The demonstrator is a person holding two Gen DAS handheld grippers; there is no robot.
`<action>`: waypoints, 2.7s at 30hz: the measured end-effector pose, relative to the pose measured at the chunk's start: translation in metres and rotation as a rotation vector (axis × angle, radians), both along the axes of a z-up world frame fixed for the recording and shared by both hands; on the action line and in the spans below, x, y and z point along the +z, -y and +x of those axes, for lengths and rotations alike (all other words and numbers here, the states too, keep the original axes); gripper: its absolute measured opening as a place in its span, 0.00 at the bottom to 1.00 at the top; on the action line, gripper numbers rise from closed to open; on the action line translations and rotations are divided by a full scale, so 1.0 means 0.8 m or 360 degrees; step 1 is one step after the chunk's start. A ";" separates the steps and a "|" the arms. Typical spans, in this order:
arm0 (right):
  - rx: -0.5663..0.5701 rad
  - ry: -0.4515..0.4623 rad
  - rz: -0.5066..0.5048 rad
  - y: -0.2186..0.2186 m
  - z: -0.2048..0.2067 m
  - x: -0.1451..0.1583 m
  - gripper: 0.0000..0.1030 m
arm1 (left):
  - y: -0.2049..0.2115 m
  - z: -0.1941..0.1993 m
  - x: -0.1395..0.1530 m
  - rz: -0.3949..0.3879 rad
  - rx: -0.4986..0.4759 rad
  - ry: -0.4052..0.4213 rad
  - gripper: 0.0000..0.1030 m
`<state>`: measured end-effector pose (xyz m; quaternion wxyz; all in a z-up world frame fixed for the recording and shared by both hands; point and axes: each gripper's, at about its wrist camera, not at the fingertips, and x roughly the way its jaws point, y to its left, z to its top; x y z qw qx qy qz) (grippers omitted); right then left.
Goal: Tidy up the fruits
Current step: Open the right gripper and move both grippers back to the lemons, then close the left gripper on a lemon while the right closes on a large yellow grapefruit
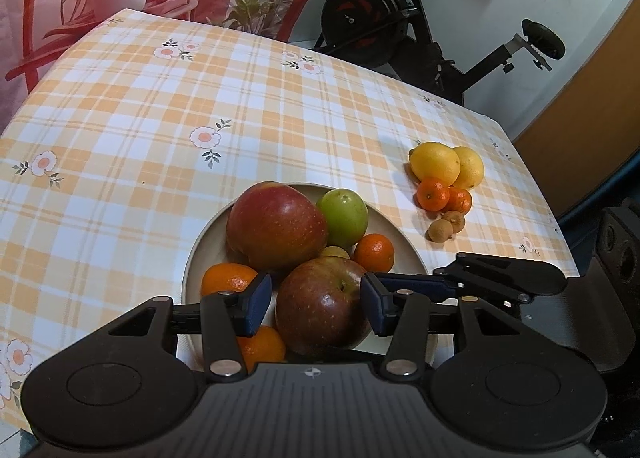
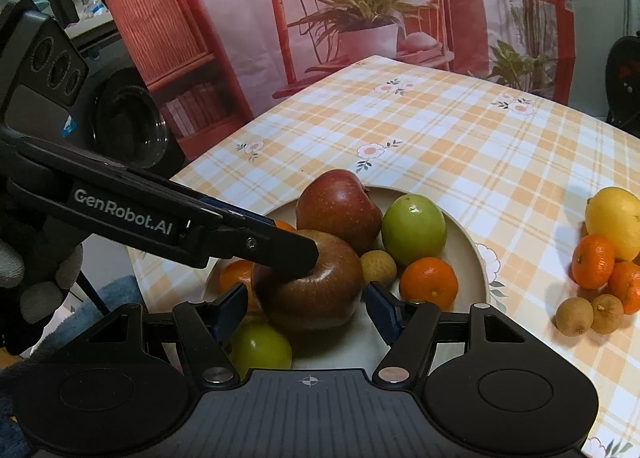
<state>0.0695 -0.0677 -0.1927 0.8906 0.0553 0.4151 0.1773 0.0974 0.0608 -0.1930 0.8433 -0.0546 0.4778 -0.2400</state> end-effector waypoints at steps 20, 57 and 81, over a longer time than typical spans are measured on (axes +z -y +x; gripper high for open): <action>-0.0332 0.0200 -0.0029 0.094 -0.031 0.021 0.60 | 0.043 0.005 0.036 0.0036 0.0065 0.0222 0.49; -0.0569 0.0236 -0.0347 0.307 -0.009 -0.020 0.55 | 0.317 0.139 0.012 0.0181 -0.0206 0.0242 0.49; -0.0534 0.0224 -0.0237 0.313 0.010 -0.036 0.55 | 0.344 0.151 -0.026 0.0037 -0.0377 -0.0035 0.46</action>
